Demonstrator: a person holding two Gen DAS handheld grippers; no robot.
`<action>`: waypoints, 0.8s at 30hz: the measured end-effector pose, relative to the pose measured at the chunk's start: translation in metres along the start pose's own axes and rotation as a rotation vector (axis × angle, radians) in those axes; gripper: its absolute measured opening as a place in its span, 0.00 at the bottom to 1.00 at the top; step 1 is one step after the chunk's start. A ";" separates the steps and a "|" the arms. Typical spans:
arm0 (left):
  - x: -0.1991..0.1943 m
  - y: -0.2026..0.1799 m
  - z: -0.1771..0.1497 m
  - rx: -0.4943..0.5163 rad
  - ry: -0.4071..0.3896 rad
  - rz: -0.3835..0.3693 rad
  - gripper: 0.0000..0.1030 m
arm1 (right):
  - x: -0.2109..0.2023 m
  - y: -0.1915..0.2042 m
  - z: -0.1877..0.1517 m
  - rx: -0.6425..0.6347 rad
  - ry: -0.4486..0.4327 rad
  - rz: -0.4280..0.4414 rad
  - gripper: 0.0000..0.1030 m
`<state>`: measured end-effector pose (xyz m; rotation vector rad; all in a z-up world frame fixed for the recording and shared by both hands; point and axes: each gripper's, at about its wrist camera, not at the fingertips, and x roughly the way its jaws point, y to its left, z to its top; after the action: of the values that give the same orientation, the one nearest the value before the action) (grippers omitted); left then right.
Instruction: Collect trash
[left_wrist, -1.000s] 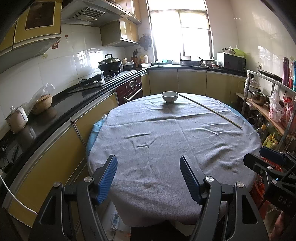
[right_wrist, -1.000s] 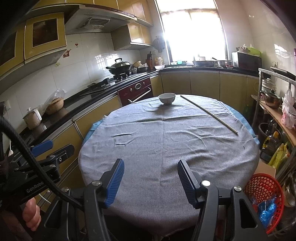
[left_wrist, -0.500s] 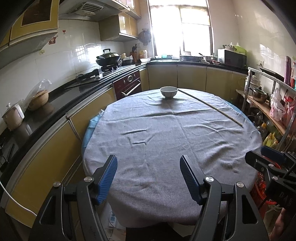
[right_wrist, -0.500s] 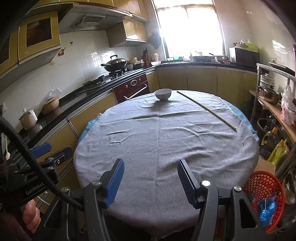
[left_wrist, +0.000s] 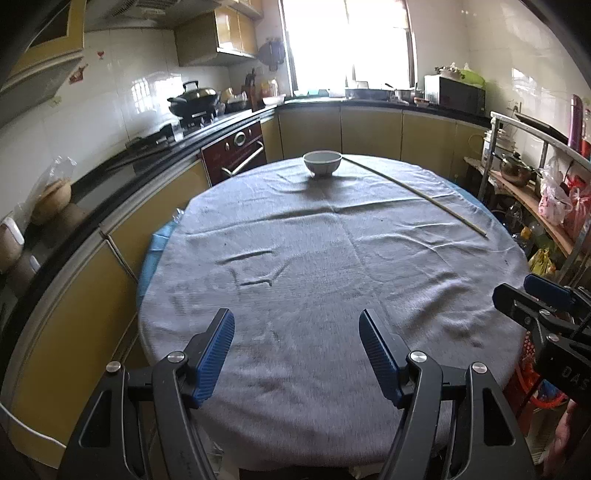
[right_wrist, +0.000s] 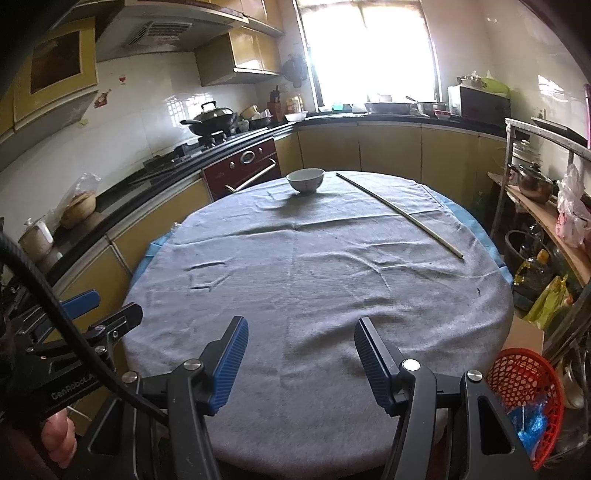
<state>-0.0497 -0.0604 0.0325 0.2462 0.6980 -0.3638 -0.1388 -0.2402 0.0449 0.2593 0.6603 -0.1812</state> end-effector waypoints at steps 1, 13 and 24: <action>0.007 -0.001 0.003 -0.002 0.009 -0.002 0.69 | 0.004 -0.002 0.002 0.000 0.005 -0.003 0.62; 0.078 -0.015 0.039 0.025 0.102 -0.011 0.69 | 0.067 -0.031 0.034 0.037 0.049 -0.045 0.62; 0.116 -0.045 0.065 0.076 0.150 -0.017 0.69 | 0.105 -0.061 0.047 0.067 0.081 -0.068 0.62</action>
<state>0.0516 -0.1513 -0.0009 0.3424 0.8346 -0.3913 -0.0450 -0.3212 0.0040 0.3104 0.7448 -0.2590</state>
